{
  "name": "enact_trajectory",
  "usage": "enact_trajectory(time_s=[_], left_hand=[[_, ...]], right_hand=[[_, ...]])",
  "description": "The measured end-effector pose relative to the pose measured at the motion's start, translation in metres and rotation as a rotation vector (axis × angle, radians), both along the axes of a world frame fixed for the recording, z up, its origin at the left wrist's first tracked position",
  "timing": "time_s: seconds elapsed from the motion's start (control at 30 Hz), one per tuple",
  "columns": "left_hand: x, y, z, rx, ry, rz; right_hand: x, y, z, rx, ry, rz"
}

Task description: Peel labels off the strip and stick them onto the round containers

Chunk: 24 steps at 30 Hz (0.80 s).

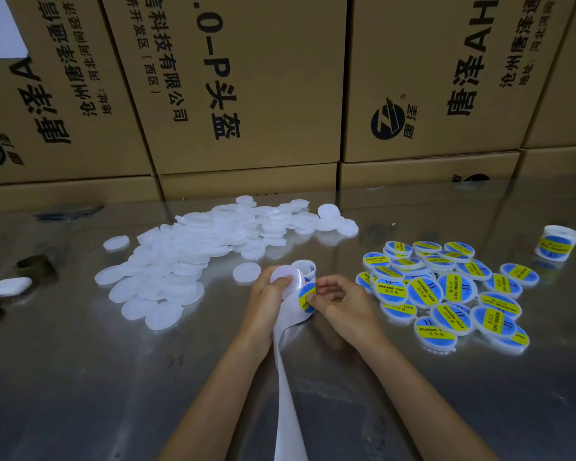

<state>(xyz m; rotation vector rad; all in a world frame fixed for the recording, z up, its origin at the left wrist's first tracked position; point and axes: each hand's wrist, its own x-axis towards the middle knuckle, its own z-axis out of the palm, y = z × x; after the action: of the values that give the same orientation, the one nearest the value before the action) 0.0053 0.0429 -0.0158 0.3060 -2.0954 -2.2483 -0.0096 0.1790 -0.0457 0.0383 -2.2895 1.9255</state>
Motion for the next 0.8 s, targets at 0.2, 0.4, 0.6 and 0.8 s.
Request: enact_trajectory(time_s=[0.2,0.4,0.6,0.8], left_hand=[[0.0005,0.0010,0.0016,0.007,0.012,-0.040],[-0.0005,0.0009,0.0007,0.006,0.026,-0.004],[-0.0008,0.0038,-0.0013,0.058,0.028,0.008],[0.0011,0.0076,-0.0008,0.073,0.046,-0.004]], right_hand=[[0.0012,-0.0001,0.0019,0.038,-0.007,-0.010],[0.0013,-0.0004,0.0021,0.005,-0.033,-0.071],[0.0013,-0.0010,-0.0020,0.050,-0.008,-0.113],[0.0102,-0.0022,0.0024,0.163,0.030,-0.046]])
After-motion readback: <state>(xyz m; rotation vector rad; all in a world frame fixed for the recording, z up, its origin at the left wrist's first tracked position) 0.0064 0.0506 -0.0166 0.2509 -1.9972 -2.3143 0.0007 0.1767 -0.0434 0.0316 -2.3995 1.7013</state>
